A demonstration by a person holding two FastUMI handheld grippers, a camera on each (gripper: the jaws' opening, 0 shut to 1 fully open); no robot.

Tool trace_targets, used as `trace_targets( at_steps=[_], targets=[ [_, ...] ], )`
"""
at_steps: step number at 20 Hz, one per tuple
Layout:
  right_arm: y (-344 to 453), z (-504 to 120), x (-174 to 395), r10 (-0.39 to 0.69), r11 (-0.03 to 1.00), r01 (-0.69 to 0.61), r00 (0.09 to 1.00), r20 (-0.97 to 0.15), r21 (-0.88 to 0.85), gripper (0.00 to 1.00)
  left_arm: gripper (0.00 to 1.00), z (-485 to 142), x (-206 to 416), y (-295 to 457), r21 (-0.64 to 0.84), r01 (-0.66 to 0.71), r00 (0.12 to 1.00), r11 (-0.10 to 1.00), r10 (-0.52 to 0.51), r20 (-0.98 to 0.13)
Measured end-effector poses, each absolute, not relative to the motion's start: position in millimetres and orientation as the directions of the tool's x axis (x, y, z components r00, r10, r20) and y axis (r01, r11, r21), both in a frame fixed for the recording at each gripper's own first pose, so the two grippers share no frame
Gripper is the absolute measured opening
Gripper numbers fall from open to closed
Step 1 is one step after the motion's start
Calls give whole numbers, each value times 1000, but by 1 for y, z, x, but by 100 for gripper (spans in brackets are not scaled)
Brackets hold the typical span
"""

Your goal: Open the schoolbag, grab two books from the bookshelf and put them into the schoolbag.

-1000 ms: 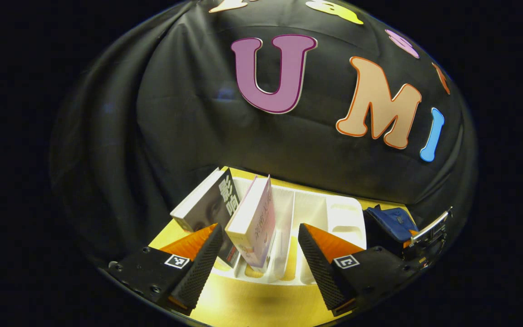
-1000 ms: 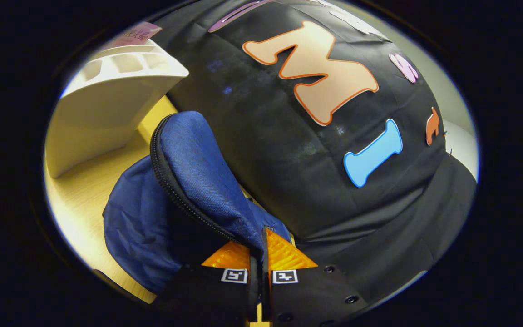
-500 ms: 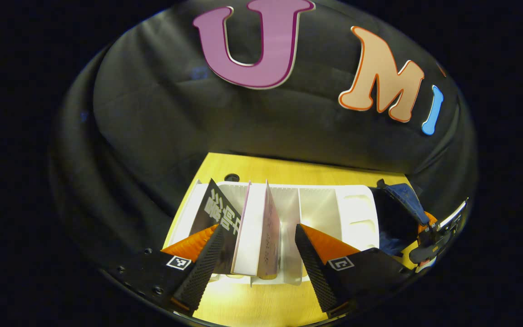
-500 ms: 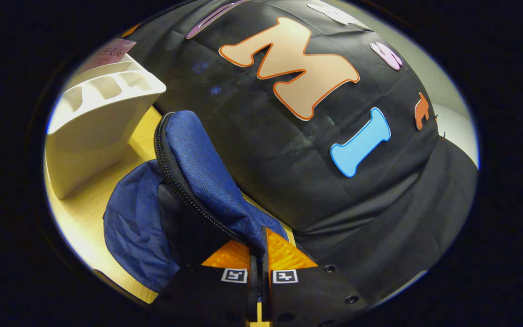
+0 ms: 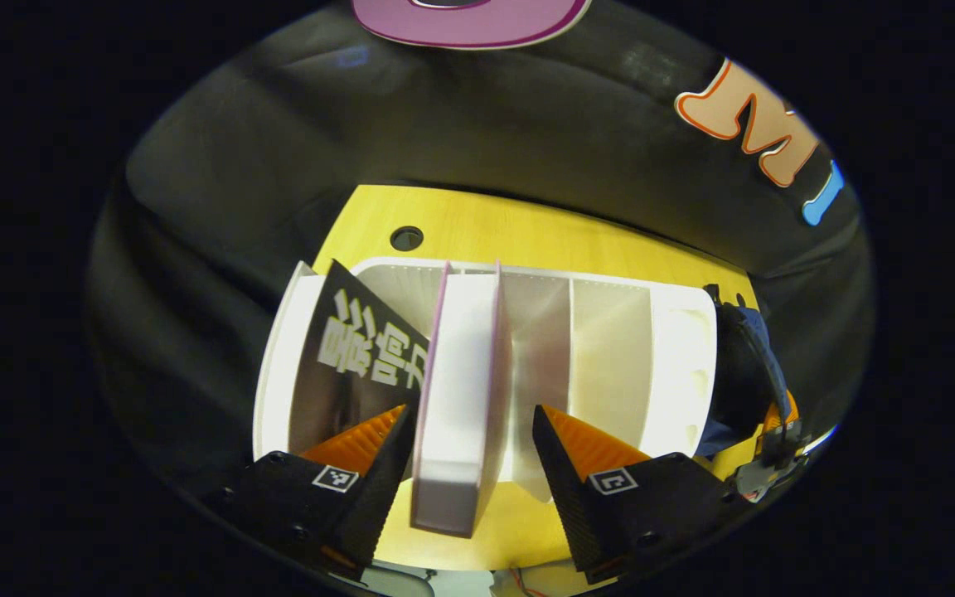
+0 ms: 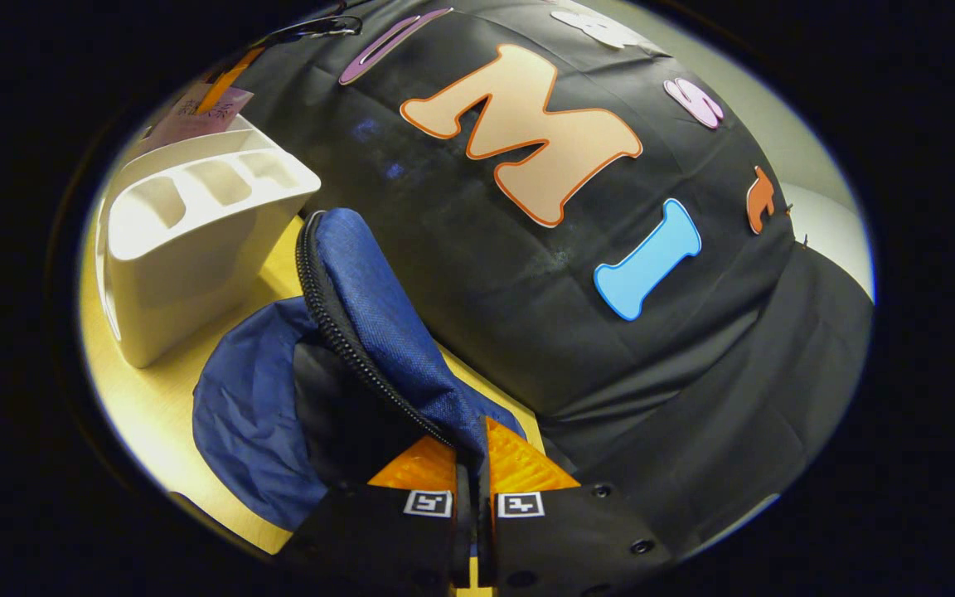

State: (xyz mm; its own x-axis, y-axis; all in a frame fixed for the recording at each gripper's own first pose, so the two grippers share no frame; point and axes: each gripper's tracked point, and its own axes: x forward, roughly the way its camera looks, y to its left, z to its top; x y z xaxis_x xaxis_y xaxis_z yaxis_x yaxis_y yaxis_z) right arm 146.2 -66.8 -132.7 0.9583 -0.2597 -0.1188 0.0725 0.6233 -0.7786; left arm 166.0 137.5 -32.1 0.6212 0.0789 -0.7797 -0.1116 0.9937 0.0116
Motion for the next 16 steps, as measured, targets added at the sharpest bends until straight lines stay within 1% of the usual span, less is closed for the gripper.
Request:
trace_targets(
  at_steps=[1, 2, 3, 4, 5, 6, 7, 8, 9, 10, 11, 12, 13, 14, 15, 16],
  targets=[
    [-67, -132, 142, -260, 629, 72, 958, -121, -774, 6, 82, -35, 168, 136, 14, -103, 613, 995, 74, -787],
    [-67, -130, 138, -261, 637, 75, 958, -122, -767, 4, 81, -37, 171, 133, 18, -92, 602, 996, 70, -795],
    [-67, -126, 134, -260, 647, 82, 958, -118, -758, 4, 82, -38, 173, 129, 18, -80, 590, 997, 62, -805],
    [-68, -124, 131, -257, 657, 86, 959, -116, -749, 4, 77, -40, 175, 125, 17, -71, 577, 997, 55, -815],
    [-68, -122, 127, -258, 663, 90, 959, -114, -743, 4, 76, -44, 177, 121, 14, -65, 562, 998, 48, -826],
    [-69, -119, 125, -260, 668, 94, 959, -113, -738, 6, 68, -46, 180, 119, 17, -56, 550, 998, 45, -834],
    [-70, -118, 123, -263, 674, 100, 958, -112, -732, 6, 61, -50, 182, 120, 24, -50, 541, 998, 47, -840],
    [-72, -117, 121, -267, 679, 105, 957, -111, -726, 6, 58, -54, 185, 122, 34, -55, 532, 998, 58, -845],
    [-73, -117, 120, -270, 682, 109, 957, -111, -723, 6, 51, -56, 187, 122, 37, -54, 521, 998, 60, -852],
    [-74, -115, 118, -271, 683, 109, 956, -112, -722, 6, 56, -58, 188, 122, 41, -54, 509, 998, 63, -859],
    [-74, -115, 116, -271, 683, 110, 956, -110, -723, 6, 56, -61, 188, 123, 46, -55, 495, 997, 67, -866],
    [-75, -115, 114, -271, 681, 110, 956, -110, -724, 6, 61, -64, 189, 124, 49, -57, 483, 997, 70, -873],
    [-75, -115, 112, -271, 681, 110, 956, -110, -724, 6, 55, -65, 188, 124, 49, -59, 472, 997, 71, -879],
    [-75, -116, 111, -272, 681, 111, 956, -109, -723, 6, 55, -68, 190, 125, 52, -65, 463, 997, 76, -883],
    [-75, -115, 110, -274, 682, 113, 956, -109, -722, 6, 55, -72, 189, 131, 69, -88, 448, 994, 102, -888],
    [-74, -116, 111, -275, 683, 115, 955, -109, -721, 6, 49, -76, 184, 131, 55, -114, 415, 992, 98, -905]
  ],
)
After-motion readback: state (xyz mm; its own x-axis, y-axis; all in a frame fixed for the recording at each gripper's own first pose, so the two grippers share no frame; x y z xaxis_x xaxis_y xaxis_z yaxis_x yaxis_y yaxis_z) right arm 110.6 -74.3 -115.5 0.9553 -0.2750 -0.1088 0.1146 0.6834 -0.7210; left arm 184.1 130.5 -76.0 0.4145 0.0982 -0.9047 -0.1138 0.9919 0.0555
